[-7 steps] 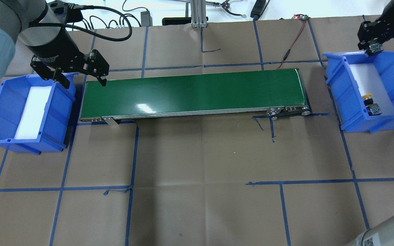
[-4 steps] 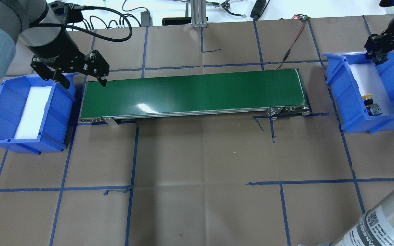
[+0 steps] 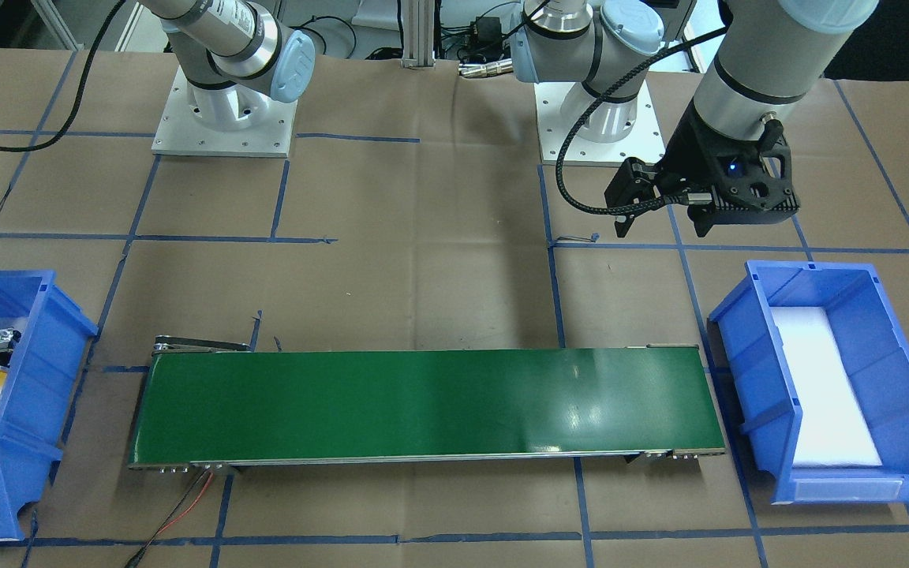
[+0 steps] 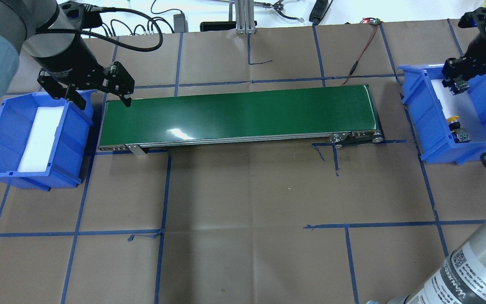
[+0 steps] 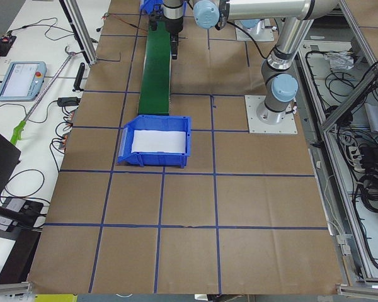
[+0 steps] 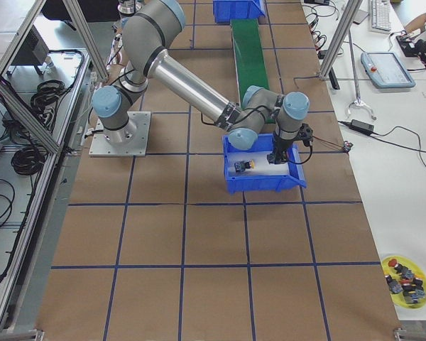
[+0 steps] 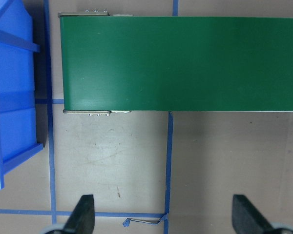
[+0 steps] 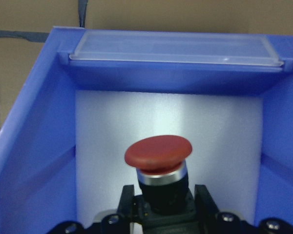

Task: Transport two buttons from left to right
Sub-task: 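Lower the red button into the bin beside the yellow one and release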

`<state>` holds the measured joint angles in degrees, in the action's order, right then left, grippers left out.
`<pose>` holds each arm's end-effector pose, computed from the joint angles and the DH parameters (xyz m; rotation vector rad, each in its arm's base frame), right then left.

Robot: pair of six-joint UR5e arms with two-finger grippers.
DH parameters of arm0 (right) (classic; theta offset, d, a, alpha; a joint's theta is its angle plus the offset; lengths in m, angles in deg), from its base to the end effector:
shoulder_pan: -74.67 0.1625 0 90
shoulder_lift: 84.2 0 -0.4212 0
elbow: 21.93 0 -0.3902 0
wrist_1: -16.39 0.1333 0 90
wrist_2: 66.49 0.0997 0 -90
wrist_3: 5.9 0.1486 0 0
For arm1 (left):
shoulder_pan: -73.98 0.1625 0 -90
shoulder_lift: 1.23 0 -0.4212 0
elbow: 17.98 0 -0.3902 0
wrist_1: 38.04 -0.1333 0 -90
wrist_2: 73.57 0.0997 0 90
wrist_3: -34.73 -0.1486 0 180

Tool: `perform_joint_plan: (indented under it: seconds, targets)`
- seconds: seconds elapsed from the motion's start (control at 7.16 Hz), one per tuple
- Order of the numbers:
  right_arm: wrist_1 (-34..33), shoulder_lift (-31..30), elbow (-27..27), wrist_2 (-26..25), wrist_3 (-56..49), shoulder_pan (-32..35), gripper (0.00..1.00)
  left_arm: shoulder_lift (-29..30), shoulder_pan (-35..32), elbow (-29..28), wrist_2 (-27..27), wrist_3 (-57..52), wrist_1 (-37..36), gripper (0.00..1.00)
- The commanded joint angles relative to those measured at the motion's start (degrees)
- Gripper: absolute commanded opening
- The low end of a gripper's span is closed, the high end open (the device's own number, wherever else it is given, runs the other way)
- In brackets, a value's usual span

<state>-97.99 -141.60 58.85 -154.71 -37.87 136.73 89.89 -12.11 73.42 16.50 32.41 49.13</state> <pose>-0.2002 -0.6719 0.2157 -0.1102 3.1211 -0.0478 -0.0988 -0.5065 0.4184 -0.0436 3.1398 -0.0084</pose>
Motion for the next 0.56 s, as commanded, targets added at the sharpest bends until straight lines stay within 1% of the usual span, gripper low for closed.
perform_joint_plan:
  seconds: [0.0,0.28,0.42]
  targets:
    - [-5.2,0.7,3.6,0.0,0.8,0.0,0.04,-0.1,0.0,0.0,0.0,0.0,0.1,0.99]
    - [-6.1,1.1,5.3,-0.1,1.5,0.0,0.05,-0.1,0.0,0.0,0.0,0.0,0.1,0.99]
    - [-6.2,1.2,5.8,-0.1,1.6,0.0,0.07,-0.1,0.0,0.0,0.0,0.0,0.0,0.99]
